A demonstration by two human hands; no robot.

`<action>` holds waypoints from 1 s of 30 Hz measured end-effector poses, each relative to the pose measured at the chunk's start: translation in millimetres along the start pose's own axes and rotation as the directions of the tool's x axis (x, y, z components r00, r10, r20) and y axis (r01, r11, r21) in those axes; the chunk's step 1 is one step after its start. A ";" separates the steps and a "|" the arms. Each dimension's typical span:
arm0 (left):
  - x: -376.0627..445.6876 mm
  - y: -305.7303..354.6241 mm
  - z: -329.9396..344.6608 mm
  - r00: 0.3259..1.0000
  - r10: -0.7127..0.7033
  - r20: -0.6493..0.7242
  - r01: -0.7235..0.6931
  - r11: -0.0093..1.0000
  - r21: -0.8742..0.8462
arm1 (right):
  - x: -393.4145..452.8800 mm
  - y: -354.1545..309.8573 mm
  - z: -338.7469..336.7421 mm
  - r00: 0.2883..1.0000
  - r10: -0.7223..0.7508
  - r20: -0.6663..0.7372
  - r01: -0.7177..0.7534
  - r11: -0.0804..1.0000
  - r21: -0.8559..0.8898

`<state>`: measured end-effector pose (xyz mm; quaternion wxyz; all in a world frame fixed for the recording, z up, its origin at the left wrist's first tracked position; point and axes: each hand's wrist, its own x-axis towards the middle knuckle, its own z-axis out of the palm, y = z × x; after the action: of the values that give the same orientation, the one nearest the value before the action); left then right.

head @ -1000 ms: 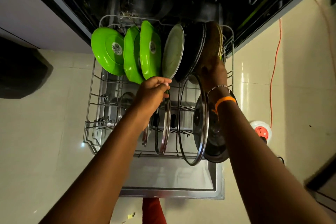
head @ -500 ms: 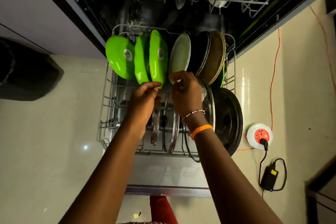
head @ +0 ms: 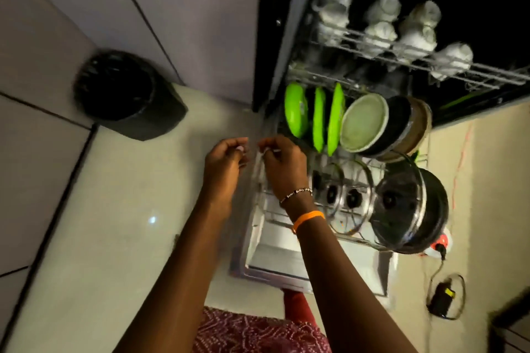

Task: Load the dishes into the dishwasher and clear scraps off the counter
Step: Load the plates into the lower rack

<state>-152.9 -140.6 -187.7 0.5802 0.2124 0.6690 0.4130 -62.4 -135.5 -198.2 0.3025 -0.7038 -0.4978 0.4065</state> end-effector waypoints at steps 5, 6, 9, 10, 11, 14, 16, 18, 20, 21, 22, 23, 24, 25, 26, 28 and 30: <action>3.5 80.2 -122.4 0.996 0.068 -0.053 -0.068 0.998 0.010 | -14.4 -115.4 83.6 0.996 -0.069 0.056 0.064 0.995 0.079; 2.6 97.0 -142.6 0.995 0.076 -0.058 -0.076 0.997 -0.004 | -16.8 -136.2 97.0 0.995 -0.082 0.064 0.076 0.993 0.094; 1.2 144.4 -195.6 0.990 0.100 -0.094 -0.107 0.992 -0.067 | -23.6 -194.3 134.1 0.987 -0.128 0.097 0.115 0.985 0.132; 0.4 160.3 -213.3 0.987 0.109 -0.114 -0.120 0.988 -0.092 | -26.4 -215.3 144.6 0.984 -0.149 0.101 0.135 0.982 0.132; -0.8 174.1 -227.9 0.985 0.112 -0.133 -0.127 0.986 -0.109 | -29.4 -233.7 152.9 0.979 -0.175 0.102 0.161 0.978 0.134; -5.6 213.6 -261.7 0.977 0.113 -0.180 -0.140 0.979 -0.147 | -33.9 -286.7 172.1 0.960 -0.251 0.123 0.231 0.960 0.161; -9.2 236.3 -274.2 0.972 0.144 -0.185 -0.174 0.973 -0.155 | -32.2 -313.5 181.2 0.956 -0.263 0.128 0.234 0.950 0.204; -13.0 259.1 -293.2 0.962 0.193 -0.191 -0.225 0.961 -0.160 | -33.6 -345.1 193.0 0.947 -0.290 0.138 0.248 0.933 0.260; -13.7 276.6 -306.1 0.957 0.218 -0.190 -0.247 0.958 -0.144 | -32.7 -369.7 201.8 0.946 -0.300 0.123 0.247 0.913 0.325; -13.5 284.7 -311.6 0.956 0.223 -0.192 -0.252 0.957 -0.143 | -31.7 -380.1 205.9 0.947 -0.302 0.113 0.246 0.902 0.355; -11.9 293.9 -316.9 0.951 0.238 -0.197 -0.268 0.952 -0.144 | -28.7 -390.6 211.0 0.945 -0.310 0.103 0.252 0.892 0.375; -9.0 303.0 -321.1 0.946 0.254 -0.201 -0.285 0.948 -0.145 | -24.5 -399.7 216.4 0.943 -0.318 0.098 0.258 0.885 0.387; -7.0 310.5 -324.4 0.942 0.267 -0.202 -0.297 0.945 -0.136 | -20.4 -406.4 220.9 0.941 -0.324 0.098 0.263 0.881 0.393; -3.5 321.2 -328.7 0.936 0.284 -0.206 -0.314 0.941 -0.126 | -14.0 -415.3 226.6 0.936 -0.335 0.106 0.268 0.876 0.401; 0.9 330.7 -332.2 0.930 0.303 -0.206 -0.331 0.936 -0.118 | -7.9 -423.0 232.0 0.931 -0.345 0.118 0.270 0.870 0.412; 18.9 351.3 -338.0 0.924 0.324 -0.205 -0.351 0.929 -0.113 | 10.8 -440.8 242.5 0.920 -0.366 0.138 0.276 0.858 0.432; 40.3 375.3 -342.0 0.921 0.329 -0.210 -0.356 0.929 -0.105 | 34.7 -458.7 252.2 0.912 -0.384 0.144 0.284 0.845 0.453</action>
<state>-561.1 -1.1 83.0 0.4466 0.2447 0.6422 0.5729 -485.3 50.0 50.7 0.4546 -0.4713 -0.5450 0.5236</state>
